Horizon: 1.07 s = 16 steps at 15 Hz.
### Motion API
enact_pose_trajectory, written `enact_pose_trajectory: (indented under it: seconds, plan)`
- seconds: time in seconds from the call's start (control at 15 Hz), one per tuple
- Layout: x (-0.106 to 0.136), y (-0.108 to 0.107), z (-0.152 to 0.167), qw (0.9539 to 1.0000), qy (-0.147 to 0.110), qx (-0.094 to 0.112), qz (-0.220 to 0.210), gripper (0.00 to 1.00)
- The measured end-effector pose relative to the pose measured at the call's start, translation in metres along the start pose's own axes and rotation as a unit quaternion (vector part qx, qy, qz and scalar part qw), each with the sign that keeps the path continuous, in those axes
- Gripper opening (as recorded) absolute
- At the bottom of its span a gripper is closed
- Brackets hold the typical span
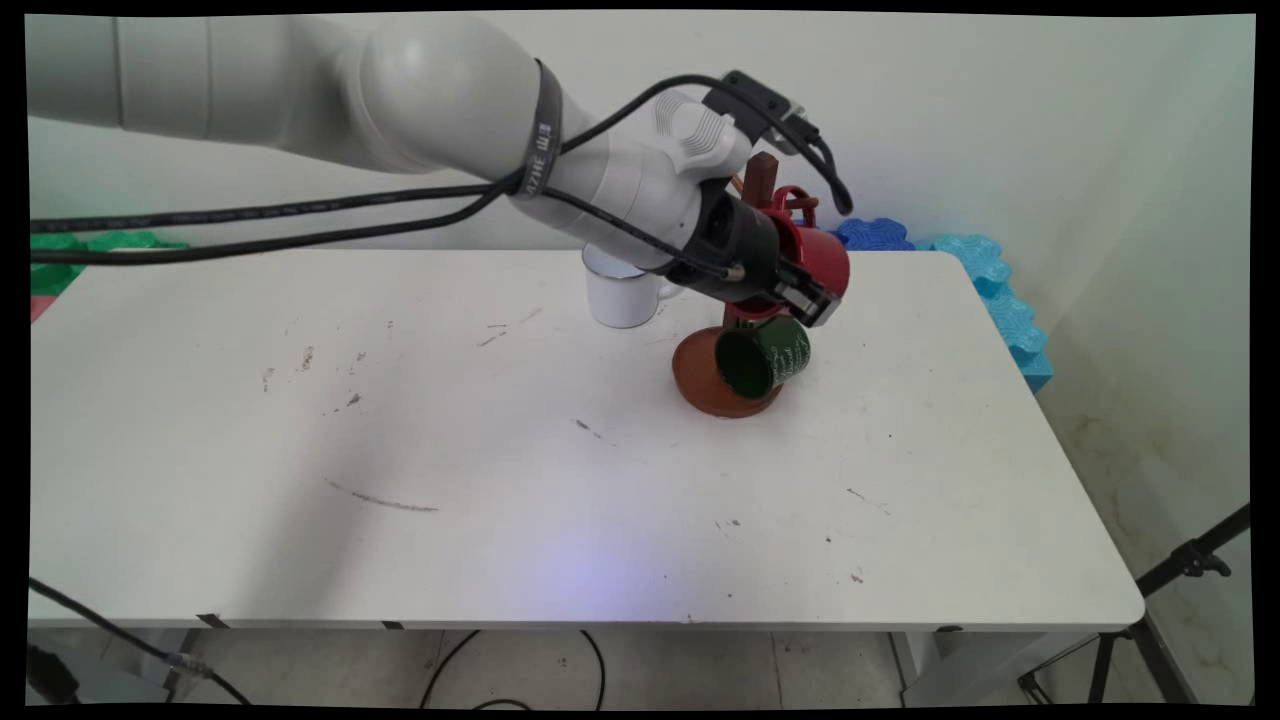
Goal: Place the picked object on the table
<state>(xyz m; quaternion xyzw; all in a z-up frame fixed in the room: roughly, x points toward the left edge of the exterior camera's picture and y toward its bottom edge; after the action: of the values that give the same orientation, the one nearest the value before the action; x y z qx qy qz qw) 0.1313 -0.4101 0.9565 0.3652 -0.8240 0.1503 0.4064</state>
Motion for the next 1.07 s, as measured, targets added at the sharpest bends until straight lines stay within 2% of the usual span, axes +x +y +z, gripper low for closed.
enact_pose_trajectory:
  seconds: [0.33, 0.67, 1.07]
  plan:
    - [0.007, 0.01, -0.016, 0.9998, 0.011, -0.016, -0.001, 0.0]
    - [0.013, 0.021, -0.039, 0.999, 0.017, -0.041, 0.002, 0.0]
    - [0.016, 0.012, -0.074, 0.9977, -0.001, -0.061, 0.028, 0.0]
